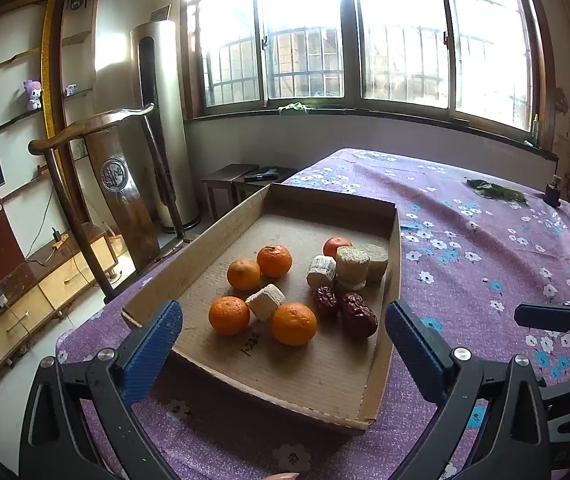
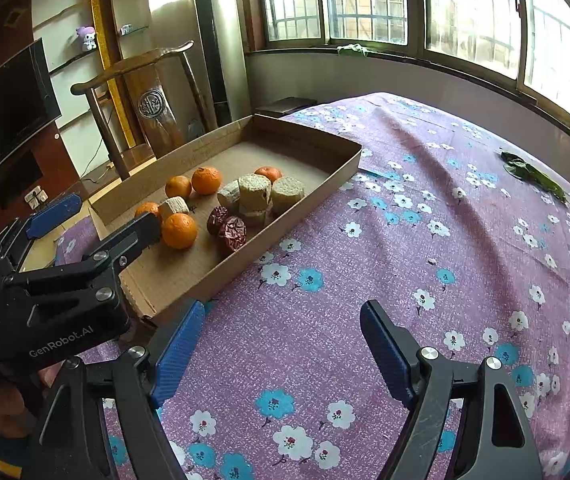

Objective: Organize fruits

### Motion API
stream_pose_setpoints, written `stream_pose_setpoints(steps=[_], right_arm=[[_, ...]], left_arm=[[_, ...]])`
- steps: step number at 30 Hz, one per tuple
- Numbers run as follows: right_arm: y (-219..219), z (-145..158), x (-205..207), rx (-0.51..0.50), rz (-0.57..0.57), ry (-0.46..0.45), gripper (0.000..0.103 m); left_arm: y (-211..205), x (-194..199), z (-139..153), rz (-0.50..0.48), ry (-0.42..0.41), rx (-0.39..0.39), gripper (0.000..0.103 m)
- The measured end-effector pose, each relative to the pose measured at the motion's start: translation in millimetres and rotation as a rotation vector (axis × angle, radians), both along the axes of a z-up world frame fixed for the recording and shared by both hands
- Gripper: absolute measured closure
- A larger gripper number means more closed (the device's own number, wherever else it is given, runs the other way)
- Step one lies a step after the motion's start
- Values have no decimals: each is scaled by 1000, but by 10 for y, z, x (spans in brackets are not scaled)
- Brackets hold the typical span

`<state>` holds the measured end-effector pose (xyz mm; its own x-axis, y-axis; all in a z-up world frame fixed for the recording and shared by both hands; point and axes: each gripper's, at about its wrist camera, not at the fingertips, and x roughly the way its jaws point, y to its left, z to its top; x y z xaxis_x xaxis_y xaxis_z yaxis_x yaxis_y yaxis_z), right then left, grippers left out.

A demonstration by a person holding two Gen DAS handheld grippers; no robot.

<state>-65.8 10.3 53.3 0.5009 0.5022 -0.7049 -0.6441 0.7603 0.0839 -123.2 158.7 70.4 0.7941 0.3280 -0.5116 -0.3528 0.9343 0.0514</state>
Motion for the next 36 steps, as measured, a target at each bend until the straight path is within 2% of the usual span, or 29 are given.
stream_pose_setpoints(steps=[8, 23, 36], right_arm=[[79, 44, 21, -8, 21, -5, 18], [168, 305, 182, -42, 43, -28, 16], [152, 370, 301, -18, 34, -29, 15]], left_arm=[[81, 6, 25, 32, -7, 8, 2], [214, 127, 317, 68, -31, 6, 2], [168, 228, 315, 61, -16, 6, 2]])
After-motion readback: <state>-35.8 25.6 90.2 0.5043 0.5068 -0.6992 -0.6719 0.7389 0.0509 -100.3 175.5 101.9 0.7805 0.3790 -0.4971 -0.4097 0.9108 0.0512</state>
